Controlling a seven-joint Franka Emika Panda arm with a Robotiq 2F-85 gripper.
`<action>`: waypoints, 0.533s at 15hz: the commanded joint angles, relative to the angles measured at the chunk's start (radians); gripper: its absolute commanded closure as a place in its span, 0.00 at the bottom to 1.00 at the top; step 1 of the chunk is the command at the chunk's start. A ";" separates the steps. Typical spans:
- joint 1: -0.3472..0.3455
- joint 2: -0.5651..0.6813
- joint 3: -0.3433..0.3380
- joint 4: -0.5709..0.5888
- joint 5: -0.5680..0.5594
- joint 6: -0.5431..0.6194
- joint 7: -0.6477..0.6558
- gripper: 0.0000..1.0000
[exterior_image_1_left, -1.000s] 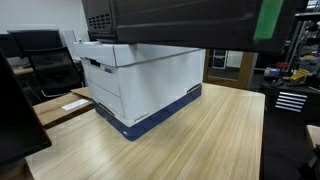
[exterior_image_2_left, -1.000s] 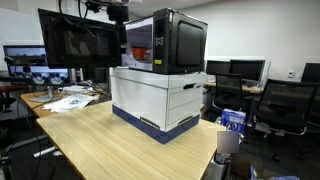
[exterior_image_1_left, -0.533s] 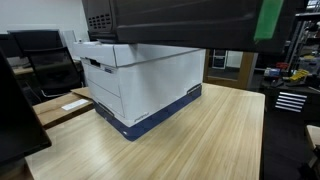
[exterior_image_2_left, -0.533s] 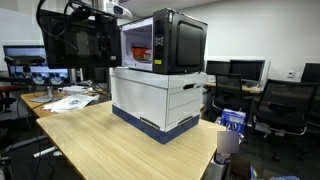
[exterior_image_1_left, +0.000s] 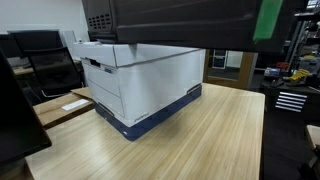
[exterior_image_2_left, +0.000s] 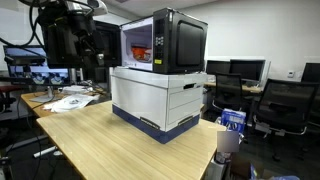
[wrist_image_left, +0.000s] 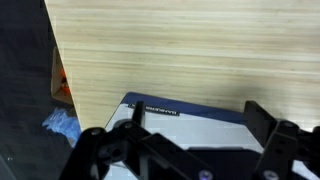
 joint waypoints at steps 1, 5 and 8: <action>0.008 -0.120 -0.038 -0.138 0.011 0.213 -0.010 0.00; 0.026 -0.169 -0.124 -0.228 0.105 0.455 -0.032 0.00; 0.075 -0.194 -0.192 -0.267 0.184 0.580 -0.080 0.00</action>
